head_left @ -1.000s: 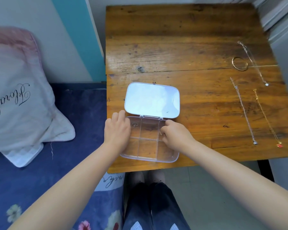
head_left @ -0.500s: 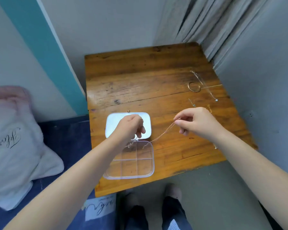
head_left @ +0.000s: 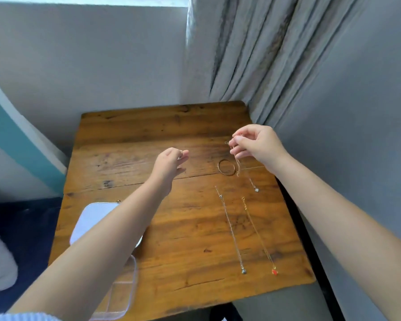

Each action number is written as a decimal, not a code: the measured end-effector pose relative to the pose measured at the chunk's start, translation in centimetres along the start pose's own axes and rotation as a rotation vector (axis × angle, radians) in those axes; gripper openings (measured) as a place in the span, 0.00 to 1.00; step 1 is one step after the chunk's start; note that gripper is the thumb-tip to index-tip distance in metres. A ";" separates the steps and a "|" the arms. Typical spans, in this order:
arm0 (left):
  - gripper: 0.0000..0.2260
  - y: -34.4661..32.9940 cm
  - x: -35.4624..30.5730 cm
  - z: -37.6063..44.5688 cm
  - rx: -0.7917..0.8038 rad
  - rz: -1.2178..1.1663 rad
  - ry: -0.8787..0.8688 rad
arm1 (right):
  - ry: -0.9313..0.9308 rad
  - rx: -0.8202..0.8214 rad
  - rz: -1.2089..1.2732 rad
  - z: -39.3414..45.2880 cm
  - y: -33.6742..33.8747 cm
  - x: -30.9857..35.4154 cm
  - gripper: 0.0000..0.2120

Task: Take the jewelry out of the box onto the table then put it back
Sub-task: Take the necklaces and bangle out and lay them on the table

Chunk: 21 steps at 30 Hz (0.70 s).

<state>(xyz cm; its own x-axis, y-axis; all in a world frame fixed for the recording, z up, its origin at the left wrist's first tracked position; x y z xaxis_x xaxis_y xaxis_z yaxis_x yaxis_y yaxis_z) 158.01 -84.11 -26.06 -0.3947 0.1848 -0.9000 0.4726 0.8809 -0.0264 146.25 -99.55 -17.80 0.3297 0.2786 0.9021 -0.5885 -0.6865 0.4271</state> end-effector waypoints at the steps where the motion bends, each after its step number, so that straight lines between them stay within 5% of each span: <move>1: 0.14 -0.8 0.1 1.0 -0.022 0.026 -0.009 | 0.012 0.017 -0.016 1.5 0.2 -0.6 0.05; 13: 0.12 -5.3 -3.9 16.1 -0.121 0.368 -0.145 | 0.017 -0.035 0.055 19.8 -1.2 -4.8 0.09; 21: 0.06 -7.5 -5.8 21.7 -0.064 0.638 -0.329 | 0.192 -0.091 -0.071 25.3 -3.7 -4.5 0.10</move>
<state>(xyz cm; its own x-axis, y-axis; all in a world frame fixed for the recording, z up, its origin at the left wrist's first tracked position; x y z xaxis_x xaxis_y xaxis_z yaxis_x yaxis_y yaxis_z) 173.86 -101.21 -30.10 0.2055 0.5396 -0.8164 0.4805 0.6711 0.5645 165.56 -115.25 -25.03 0.2317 0.4526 0.8611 -0.6358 -0.5995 0.4862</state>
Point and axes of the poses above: each hand's wrist, its own z-axis towards the middle knuckle, its own y-axis out of the back of the hand, x = y × z, the point moved 6 cm from there along z, towards the middle knuckle, and after that the axes turned 6 degrees about -x, right-handed, at the moved point
